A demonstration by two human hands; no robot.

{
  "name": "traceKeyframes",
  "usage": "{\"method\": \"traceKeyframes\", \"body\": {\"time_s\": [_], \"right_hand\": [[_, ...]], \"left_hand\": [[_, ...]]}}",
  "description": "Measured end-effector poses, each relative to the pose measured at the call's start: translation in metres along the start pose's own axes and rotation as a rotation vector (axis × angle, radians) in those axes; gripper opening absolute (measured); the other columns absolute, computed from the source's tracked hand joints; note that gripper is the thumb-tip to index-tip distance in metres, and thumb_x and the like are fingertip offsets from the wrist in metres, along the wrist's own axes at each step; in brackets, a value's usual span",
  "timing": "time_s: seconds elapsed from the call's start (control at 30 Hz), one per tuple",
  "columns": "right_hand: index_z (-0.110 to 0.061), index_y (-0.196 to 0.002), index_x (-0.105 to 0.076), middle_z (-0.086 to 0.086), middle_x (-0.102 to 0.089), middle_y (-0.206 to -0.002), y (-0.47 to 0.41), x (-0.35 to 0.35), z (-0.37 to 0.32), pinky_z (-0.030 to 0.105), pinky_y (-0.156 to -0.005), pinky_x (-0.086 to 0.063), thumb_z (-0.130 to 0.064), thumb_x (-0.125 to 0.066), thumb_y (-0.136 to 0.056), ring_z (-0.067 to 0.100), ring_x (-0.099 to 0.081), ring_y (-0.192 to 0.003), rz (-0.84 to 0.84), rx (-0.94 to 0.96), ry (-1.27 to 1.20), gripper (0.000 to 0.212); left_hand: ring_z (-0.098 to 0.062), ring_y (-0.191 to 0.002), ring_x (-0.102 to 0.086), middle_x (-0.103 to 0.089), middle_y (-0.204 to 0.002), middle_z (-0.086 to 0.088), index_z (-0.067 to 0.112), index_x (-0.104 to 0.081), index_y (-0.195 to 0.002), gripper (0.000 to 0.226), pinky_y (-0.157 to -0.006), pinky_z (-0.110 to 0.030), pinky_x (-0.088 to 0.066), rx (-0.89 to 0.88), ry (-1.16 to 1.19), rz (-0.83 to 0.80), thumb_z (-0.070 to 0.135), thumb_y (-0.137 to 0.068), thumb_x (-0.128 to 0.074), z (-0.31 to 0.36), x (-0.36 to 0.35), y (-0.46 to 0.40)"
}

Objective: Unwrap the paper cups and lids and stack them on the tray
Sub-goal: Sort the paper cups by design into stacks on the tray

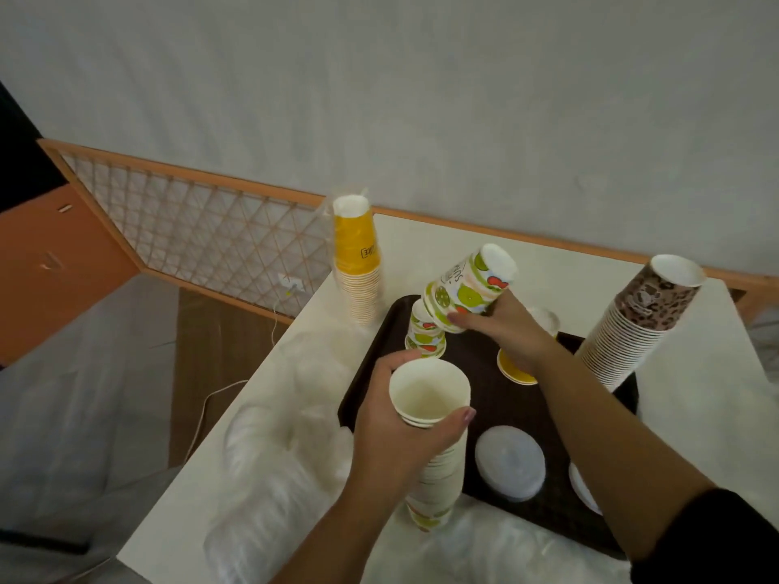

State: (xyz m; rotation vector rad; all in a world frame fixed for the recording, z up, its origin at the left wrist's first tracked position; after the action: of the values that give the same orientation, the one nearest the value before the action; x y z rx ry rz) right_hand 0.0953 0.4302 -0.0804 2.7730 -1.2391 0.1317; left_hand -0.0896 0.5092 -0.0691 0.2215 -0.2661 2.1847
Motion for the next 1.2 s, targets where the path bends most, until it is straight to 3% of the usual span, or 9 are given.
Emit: {"method": "traceKeyframes", "body": {"time_s": [0.13,0.27,0.7,0.83,0.93,1.0,1.07,1.13,1.2], "right_hand": [[-0.012,-0.132,-0.046,0.004,-0.06,-0.125,-0.051,-0.007,0.035,0.044,-0.1,-0.047,-0.009,-0.081,-0.07,0.02,-0.059,-0.114,0.19,-0.04,0.012,0.071],[-0.013,-0.133,-0.042,0.007,-0.057,-0.128,-0.079,-0.013,0.07,0.05,-0.1,-0.045,-0.014,-0.085,-0.064,0.025,-0.055,-0.117,0.196,-0.084,0.237,0.081],[-0.01,-0.137,-0.039,0.01,-0.048,-0.139,-0.095,0.004,0.125,0.042,-0.107,-0.035,-0.014,-0.08,-0.072,0.028,-0.044,-0.13,0.336,-0.296,0.526,0.076],[-0.011,-0.144,-0.026,0.012,-0.027,-0.149,-0.078,0.006,0.111,0.039,-0.106,-0.036,-0.023,-0.082,-0.07,0.029,-0.038,-0.133,0.348,-0.37,0.518,0.093],[-0.013,-0.139,-0.034,0.01,-0.031,-0.143,-0.049,0.008,0.067,0.035,-0.101,-0.041,-0.027,-0.079,-0.074,0.023,-0.047,-0.124,0.389,-0.233,0.419,0.08],[-0.017,-0.132,-0.044,0.004,-0.045,-0.133,-0.026,-0.003,0.025,0.031,-0.096,-0.045,-0.032,-0.074,-0.078,0.016,-0.054,-0.116,0.239,-0.124,0.307,0.064],[-0.027,-0.125,-0.049,-0.008,-0.054,-0.124,0.003,-0.027,-0.016,0.028,-0.094,-0.046,-0.054,-0.065,-0.073,0.01,-0.056,-0.111,-0.065,-0.093,0.345,0.06],[-0.037,-0.124,-0.048,-0.017,-0.056,-0.123,0.036,-0.05,-0.048,0.026,-0.097,-0.046,-0.071,-0.058,-0.059,0.001,-0.055,-0.111,-0.354,-0.051,0.501,0.073],[-0.037,-0.127,-0.046,-0.02,-0.055,-0.12,0.06,-0.064,-0.065,0.023,-0.094,-0.046,-0.07,-0.061,-0.062,-0.002,-0.053,-0.11,-0.506,0.046,0.761,0.075]], "left_hand": [[0.008,-0.095,-0.057,-0.054,-0.103,0.035,0.037,-0.049,-0.105,0.069,-0.067,-0.008,-0.048,0.006,0.044,-0.005,0.041,-0.047,-0.085,-0.003,0.004,-0.008],[0.014,-0.1,-0.052,-0.05,-0.107,0.04,0.037,-0.048,-0.106,0.069,-0.067,-0.003,-0.047,-0.015,0.032,-0.017,0.054,-0.044,-0.075,-0.001,0.004,-0.018],[0.006,-0.101,-0.057,-0.056,-0.108,0.031,0.028,-0.048,-0.116,0.079,-0.074,-0.006,-0.047,-0.02,0.069,-0.102,0.046,-0.046,-0.081,-0.01,-0.001,-0.022],[0.007,-0.103,-0.055,-0.053,-0.11,0.032,0.025,-0.046,-0.12,0.083,-0.076,-0.005,-0.045,-0.042,0.049,-0.09,0.041,-0.048,-0.084,-0.004,-0.002,-0.02],[0.006,-0.102,-0.055,-0.052,-0.109,0.032,0.027,-0.046,-0.12,0.084,-0.076,-0.005,-0.046,-0.021,0.053,-0.084,0.038,-0.047,-0.087,-0.005,-0.005,-0.019],[0.006,-0.102,-0.055,-0.052,-0.108,0.031,0.029,-0.045,-0.119,0.086,-0.077,-0.006,-0.046,-0.008,0.049,-0.073,0.036,-0.046,-0.089,-0.006,-0.007,-0.017],[0.007,-0.101,-0.054,-0.053,-0.107,0.028,0.031,-0.044,-0.119,0.086,-0.077,-0.007,-0.047,0.01,0.044,-0.062,0.029,-0.048,-0.093,-0.007,-0.007,-0.015],[0.007,-0.1,-0.056,-0.056,-0.107,0.022,0.031,-0.044,-0.118,0.086,-0.076,-0.007,-0.047,0.027,0.047,-0.055,0.029,-0.048,-0.092,-0.009,-0.008,-0.014],[0.012,-0.099,-0.056,-0.056,-0.107,0.022,0.033,-0.042,-0.116,0.086,-0.073,-0.005,-0.046,0.039,0.041,-0.051,0.031,-0.046,-0.091,-0.008,-0.009,-0.012]]}}
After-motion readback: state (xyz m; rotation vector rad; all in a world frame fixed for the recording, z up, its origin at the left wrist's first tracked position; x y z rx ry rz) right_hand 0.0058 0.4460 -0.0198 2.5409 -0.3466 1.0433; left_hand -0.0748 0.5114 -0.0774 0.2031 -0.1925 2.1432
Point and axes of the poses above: each hand's wrist, its own y-axis away from the middle knuckle, its own x-axis out of the back of the hand, z = x × y, the point moved 8 cm from there along -y, towards the middle knuckle
